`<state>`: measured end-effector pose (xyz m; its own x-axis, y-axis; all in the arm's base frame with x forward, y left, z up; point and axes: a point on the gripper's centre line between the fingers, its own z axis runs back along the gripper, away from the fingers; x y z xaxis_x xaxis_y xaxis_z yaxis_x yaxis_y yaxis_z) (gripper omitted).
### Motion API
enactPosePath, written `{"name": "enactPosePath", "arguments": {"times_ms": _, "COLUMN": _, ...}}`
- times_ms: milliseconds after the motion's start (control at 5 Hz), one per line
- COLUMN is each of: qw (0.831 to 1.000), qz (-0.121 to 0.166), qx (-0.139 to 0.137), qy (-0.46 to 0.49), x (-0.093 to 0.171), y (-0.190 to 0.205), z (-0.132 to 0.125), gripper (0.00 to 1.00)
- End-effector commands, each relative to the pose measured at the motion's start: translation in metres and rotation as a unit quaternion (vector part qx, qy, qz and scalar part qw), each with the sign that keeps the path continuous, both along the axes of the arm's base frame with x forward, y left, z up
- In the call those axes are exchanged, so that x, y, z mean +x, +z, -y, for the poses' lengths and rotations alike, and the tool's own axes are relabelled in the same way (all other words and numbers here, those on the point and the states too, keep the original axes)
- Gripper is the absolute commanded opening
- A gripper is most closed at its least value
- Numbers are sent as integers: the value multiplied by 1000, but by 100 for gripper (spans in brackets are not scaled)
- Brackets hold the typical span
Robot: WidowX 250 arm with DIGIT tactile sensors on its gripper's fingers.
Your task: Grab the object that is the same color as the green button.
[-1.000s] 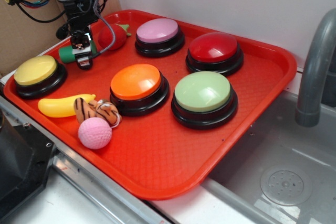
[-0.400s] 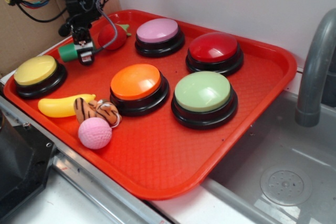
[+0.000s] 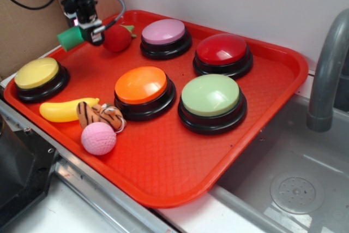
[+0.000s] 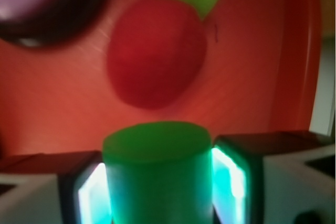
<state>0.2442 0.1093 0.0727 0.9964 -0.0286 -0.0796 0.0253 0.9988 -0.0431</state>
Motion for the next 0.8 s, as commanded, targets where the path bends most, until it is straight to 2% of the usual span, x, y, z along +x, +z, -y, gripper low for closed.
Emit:
{"name": "enactPosePath", "arguments": {"times_ms": 0, "qw": 994, "qz": 10, "qx": 50, "qy": 94, "x": -3, "y": 58, "z": 42, "gripper": 0}}
{"name": "enactPosePath", "arguments": {"times_ms": 200, "qw": 994, "qz": 10, "qx": 50, "qy": 94, "x": -3, "y": 58, "z": 42, "gripper": 100}}
{"name": "enactPosePath", "arguments": {"times_ms": 600, "qw": 994, "qz": 10, "qx": 50, "qy": 94, "x": -3, "y": 58, "z": 42, "gripper": 100}}
